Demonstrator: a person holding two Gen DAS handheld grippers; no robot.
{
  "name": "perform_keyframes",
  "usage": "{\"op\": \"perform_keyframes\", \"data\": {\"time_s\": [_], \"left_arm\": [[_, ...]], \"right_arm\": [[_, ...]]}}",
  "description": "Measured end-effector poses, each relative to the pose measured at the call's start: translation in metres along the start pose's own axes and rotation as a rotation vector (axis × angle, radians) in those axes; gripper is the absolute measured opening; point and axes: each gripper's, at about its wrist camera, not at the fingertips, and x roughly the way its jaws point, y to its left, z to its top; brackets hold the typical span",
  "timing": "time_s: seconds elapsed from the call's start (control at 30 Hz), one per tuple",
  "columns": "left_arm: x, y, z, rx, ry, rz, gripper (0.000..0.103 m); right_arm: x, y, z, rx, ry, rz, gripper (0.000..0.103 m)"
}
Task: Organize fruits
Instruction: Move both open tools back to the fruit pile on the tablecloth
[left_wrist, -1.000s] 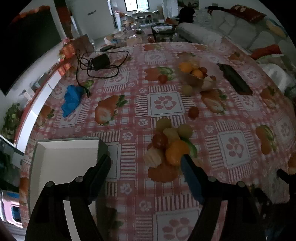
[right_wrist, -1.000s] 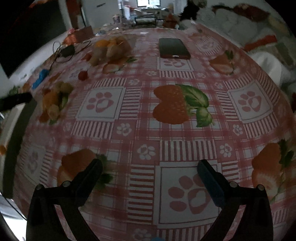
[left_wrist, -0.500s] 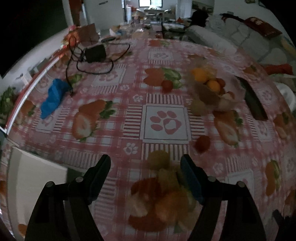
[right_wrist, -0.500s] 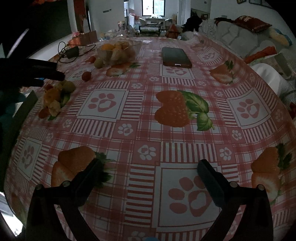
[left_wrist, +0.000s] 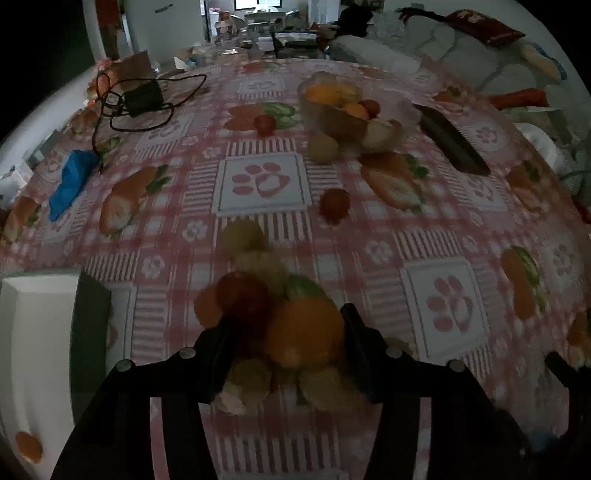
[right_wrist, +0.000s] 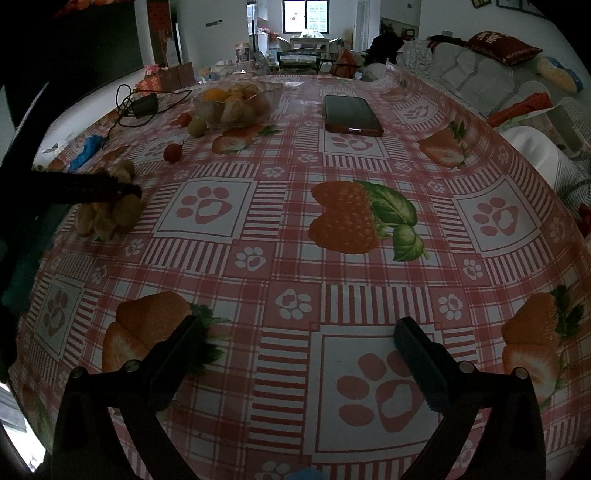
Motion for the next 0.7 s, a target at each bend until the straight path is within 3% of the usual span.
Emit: {"op": "perform_keyframes", "data": {"time_s": [0.13, 0.17, 0.3, 0.37, 0.5, 0.7], "left_arm": [[-0.026, 0.006, -0.011, -0.003, -0.078, 0.015, 0.060], [-0.033, 0.009, -0.014, -0.006, -0.094, 0.013, 0.065], [-0.060, 0.022, -0.030, -0.023, -0.167, 0.014, 0.078], [-0.069, 0.029, -0.041, -0.027, -0.192, 0.030, 0.078], [-0.081, 0.036, -0.065, -0.032, -0.205, 0.045, 0.078], [-0.091, 0.034, -0.102, -0.001, -0.237, 0.041, 0.079]], "right_arm": [[0.000, 0.000, 0.001, -0.002, 0.005, -0.002, 0.103], [0.001, 0.000, 0.003, -0.005, 0.018, -0.001, 0.103], [0.004, -0.002, 0.021, 0.026, 0.137, 0.062, 0.103], [0.001, -0.004, 0.038, 0.089, 0.139, 0.136, 0.103], [0.000, 0.010, 0.084, 0.129, 0.090, 0.156, 0.103], [0.038, 0.062, 0.148, 0.155, 0.065, 0.150, 0.103]]}}
